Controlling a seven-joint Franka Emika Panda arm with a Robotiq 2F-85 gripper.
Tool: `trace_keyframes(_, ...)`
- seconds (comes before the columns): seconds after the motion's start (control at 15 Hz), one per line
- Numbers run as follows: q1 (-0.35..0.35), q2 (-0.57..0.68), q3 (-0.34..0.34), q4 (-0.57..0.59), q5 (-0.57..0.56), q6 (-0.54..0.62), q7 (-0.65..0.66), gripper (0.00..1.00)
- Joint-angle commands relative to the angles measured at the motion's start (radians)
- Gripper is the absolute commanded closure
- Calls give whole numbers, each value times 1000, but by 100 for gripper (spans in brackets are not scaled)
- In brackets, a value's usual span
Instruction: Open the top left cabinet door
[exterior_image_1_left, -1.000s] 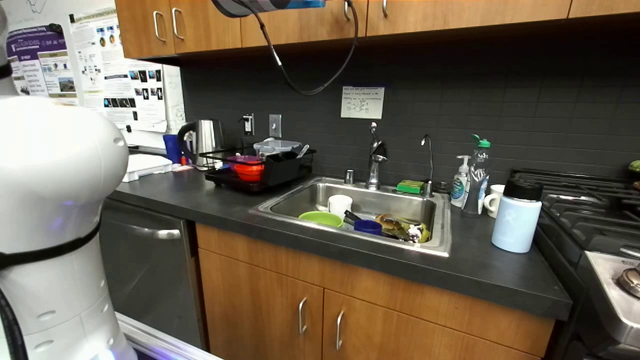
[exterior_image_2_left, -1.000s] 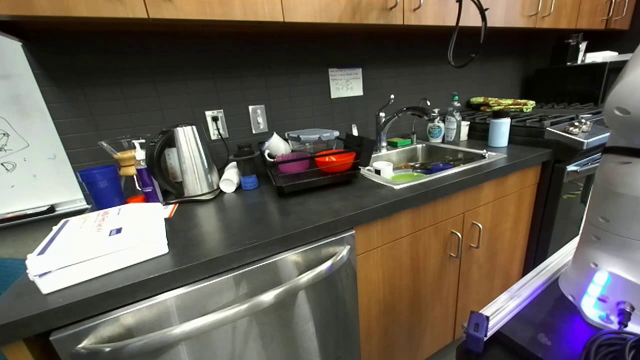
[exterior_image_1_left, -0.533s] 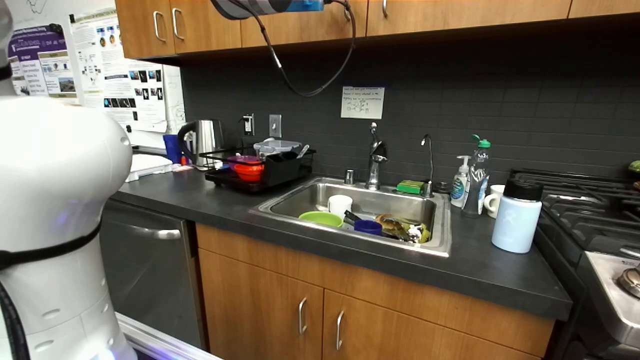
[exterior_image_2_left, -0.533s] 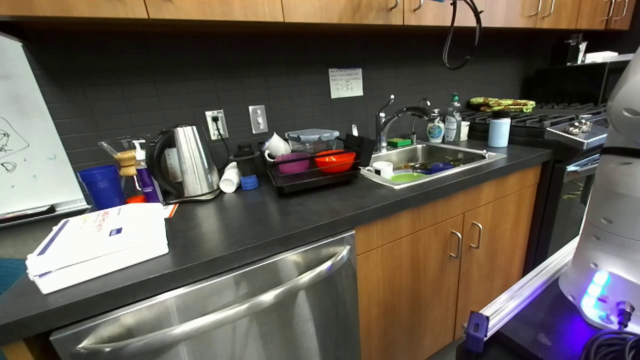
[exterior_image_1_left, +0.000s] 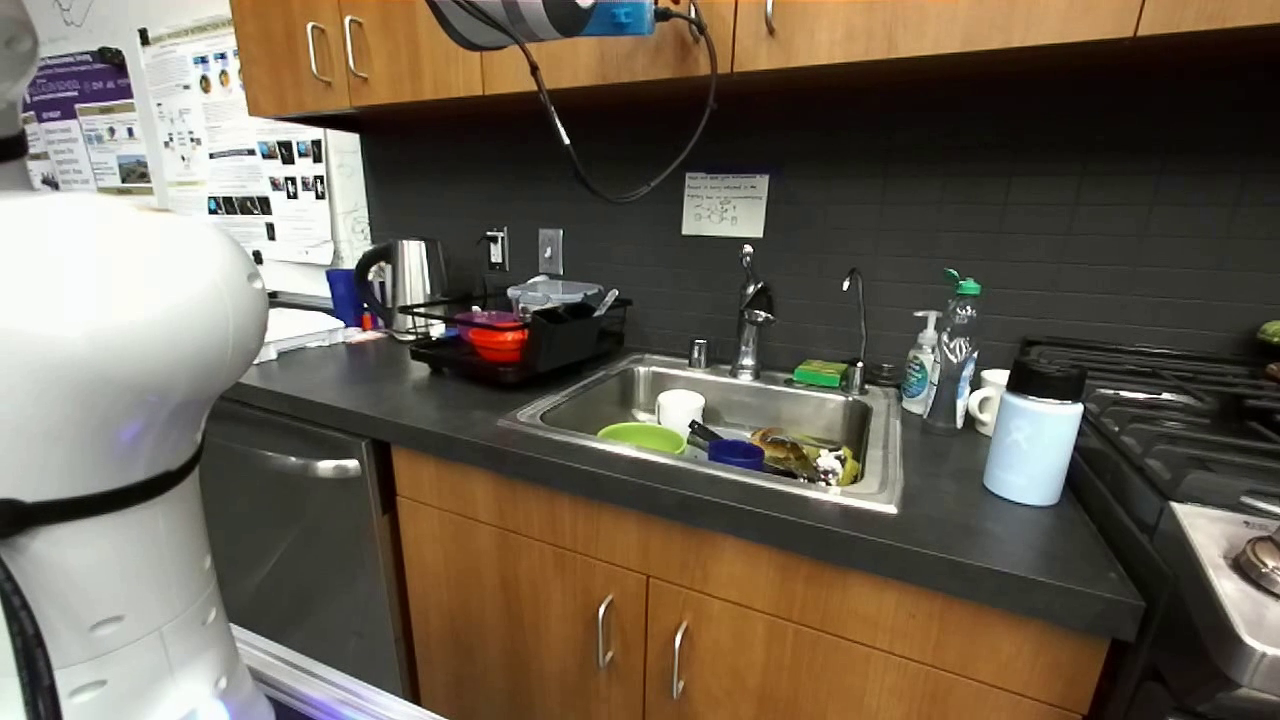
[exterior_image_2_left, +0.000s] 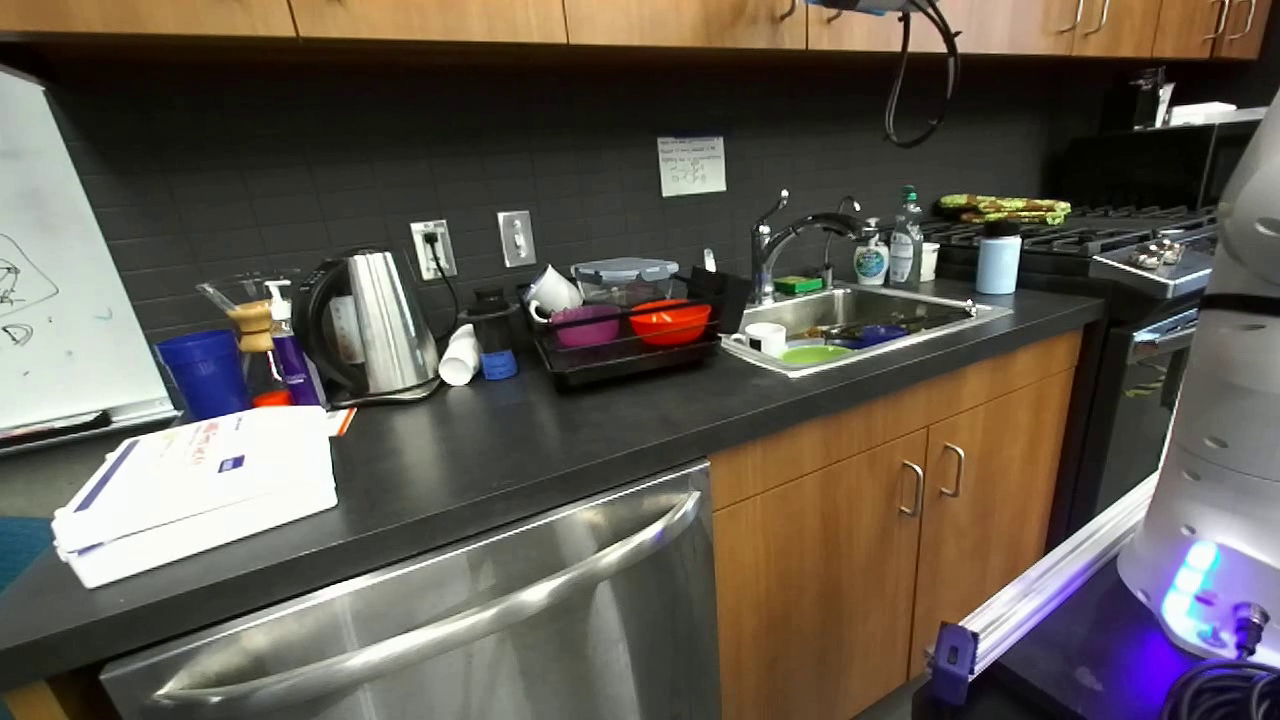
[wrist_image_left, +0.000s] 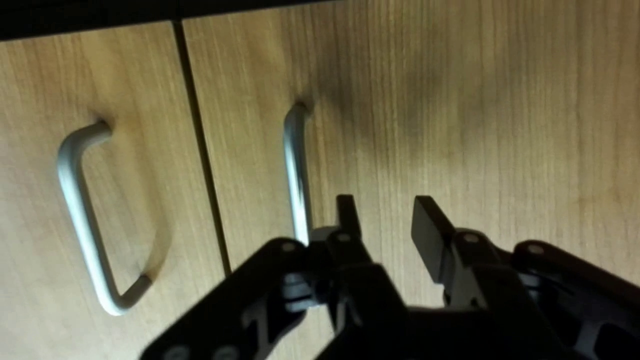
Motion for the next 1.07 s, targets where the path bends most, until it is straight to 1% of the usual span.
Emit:
trace_keyframes(0.0, 30, 28, -36, 37, -19, 0, 10, 74)
trace_keyframes(0.07, 35, 32, -43, 41, -19, 0, 12, 77)
trace_keyframes(0.13, 40, 39, -48, 48, -19, 0, 13, 73)
trace_keyframes(0.2, 46, 44, -54, 54, -20, 0, 14, 73)
trace_keyframes(0.27, 53, 48, -61, 60, -22, 0, 15, 65)
trace_keyframes(0.33, 59, 53, -67, 67, -23, 0, 16, 50)
trace_keyframes(0.6, 86, 77, -96, 97, -30, 0, 19, 28)
trace_keyframes(0.8, 110, 94, -118, 114, -39, 1, 24, 7)
trace_keyframes(0.87, 118, 101, -126, 121, -42, 0, 26, 2)
trace_keyframes(0.93, 127, 104, -133, 124, -45, 0, 28, 2)
trace_keyframes(1.0, 133, 112, -139, 130, -47, 0, 30, 14)
